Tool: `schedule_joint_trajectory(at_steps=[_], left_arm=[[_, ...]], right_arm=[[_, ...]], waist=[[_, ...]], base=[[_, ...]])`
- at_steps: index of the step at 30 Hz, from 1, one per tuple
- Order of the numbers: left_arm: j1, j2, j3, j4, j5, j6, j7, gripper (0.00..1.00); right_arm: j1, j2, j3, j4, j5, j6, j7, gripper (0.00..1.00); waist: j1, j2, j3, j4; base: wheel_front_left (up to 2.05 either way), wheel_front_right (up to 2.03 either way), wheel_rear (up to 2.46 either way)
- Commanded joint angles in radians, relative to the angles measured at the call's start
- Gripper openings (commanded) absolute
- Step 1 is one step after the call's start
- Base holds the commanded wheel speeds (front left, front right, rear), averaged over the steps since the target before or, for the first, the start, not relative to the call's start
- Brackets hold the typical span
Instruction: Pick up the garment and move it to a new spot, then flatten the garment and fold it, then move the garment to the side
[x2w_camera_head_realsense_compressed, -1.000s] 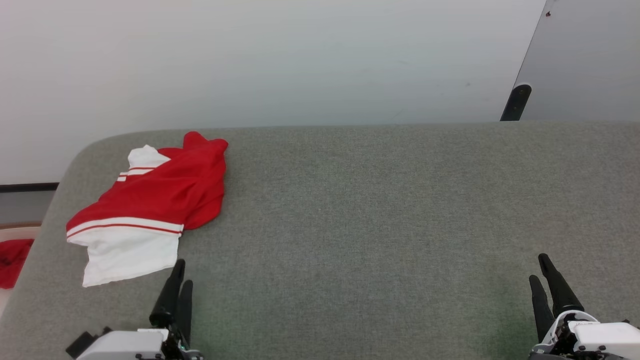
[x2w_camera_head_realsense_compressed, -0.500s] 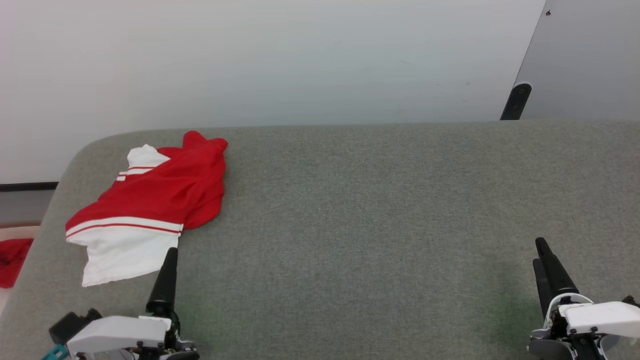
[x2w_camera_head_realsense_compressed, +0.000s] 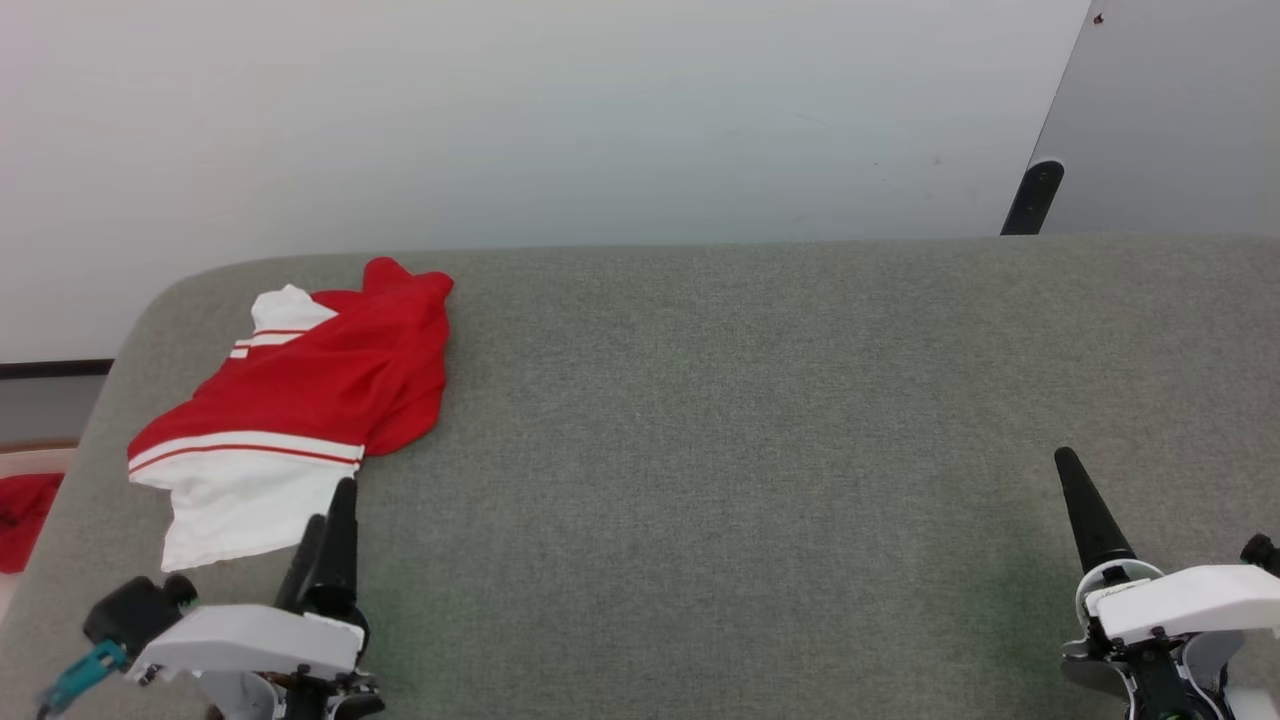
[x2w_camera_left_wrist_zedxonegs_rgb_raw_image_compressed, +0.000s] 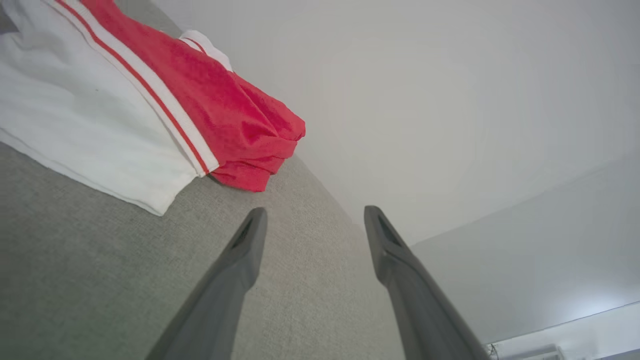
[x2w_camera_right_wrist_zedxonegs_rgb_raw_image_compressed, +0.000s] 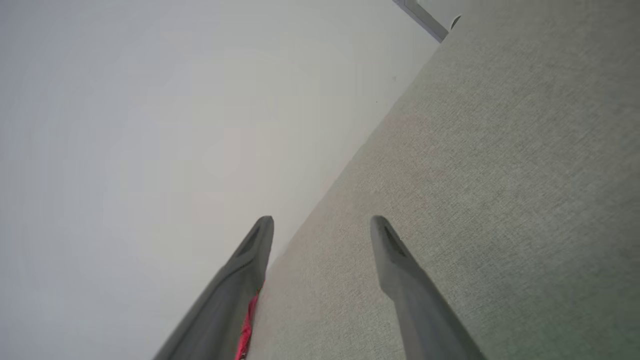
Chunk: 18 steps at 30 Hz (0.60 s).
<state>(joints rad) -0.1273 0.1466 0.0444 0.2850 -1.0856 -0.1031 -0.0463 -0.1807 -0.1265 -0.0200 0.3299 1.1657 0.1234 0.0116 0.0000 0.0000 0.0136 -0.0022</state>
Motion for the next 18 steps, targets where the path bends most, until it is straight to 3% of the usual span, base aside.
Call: schedule_joint_trajectory(at_steps=[1,5,18], left_arm=[[-0.028,0.013,-0.002,-0.013,0.034,0.006,-0.008,1.0],[-0.034,0.024,-0.011,-0.012,0.146,0.016,-0.026,1.0],[-0.045,0.057,-0.036,-0.003,0.369,0.034,-0.064,1.0]], right_arm=[[-0.033,-0.011,0.006,-0.01,-0.027,0.004,-0.008,1.0],[-0.046,-0.028,0.023,-0.005,-0.143,0.005,-0.027,1.0],[-0.077,-0.043,0.035,0.001,-0.396,0.006,-0.055,1.0]], waist=[[0.0,0.0,0.0,0.0],[0.0,0.0,0.004,-0.001],[0.0,0.0,0.013,-0.005]], base=[[0.0,0.0,0.0],[0.0,0.0,0.0],[0.0,0.0,0.0]])
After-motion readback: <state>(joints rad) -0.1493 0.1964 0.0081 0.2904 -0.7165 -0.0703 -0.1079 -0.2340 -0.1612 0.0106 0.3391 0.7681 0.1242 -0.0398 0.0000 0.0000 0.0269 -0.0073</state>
